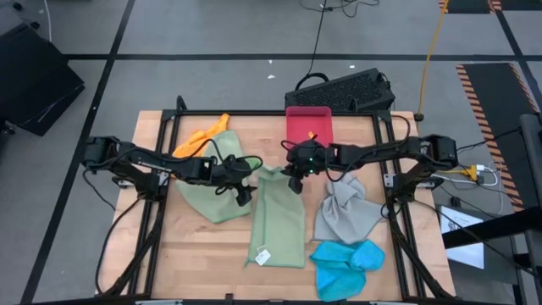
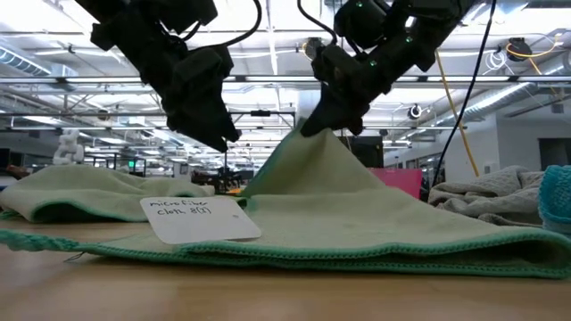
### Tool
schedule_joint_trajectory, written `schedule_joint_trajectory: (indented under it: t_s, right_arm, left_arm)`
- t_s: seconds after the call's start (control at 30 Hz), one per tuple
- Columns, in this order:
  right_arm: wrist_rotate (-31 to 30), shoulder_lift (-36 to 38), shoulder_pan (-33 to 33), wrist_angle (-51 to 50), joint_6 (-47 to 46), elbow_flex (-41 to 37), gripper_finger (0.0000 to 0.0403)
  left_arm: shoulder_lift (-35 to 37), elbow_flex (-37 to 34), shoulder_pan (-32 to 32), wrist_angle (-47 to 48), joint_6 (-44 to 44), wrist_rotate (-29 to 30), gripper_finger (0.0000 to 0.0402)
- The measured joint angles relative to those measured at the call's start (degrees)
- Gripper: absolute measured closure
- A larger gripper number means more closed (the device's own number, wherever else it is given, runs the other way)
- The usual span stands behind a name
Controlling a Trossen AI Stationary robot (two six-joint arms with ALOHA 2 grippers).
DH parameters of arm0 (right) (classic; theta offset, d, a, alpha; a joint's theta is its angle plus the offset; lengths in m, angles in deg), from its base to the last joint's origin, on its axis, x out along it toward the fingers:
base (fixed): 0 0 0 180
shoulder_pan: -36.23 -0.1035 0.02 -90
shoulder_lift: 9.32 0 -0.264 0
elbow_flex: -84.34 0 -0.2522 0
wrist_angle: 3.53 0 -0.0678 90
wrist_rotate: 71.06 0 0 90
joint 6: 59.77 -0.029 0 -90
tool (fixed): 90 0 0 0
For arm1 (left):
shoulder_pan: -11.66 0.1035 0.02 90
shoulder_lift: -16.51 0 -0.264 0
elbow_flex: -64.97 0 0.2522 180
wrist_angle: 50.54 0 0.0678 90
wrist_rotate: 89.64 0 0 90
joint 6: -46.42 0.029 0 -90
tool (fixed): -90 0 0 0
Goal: Fold microfiber towels
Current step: Fold the right light green microfiber cloth
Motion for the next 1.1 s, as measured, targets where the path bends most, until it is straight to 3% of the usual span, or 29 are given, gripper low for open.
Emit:
schedule_joint_trajectory:
  t_s: [1.1]
  right_arm:
    - [0.04, 0.02, -1.27, 5.22, -7.8, -1.21, 0.0399]
  left_arm:
    - [-0.04, 0.0, -0.02, -0.02, 0.34, -1.07, 0.0112]
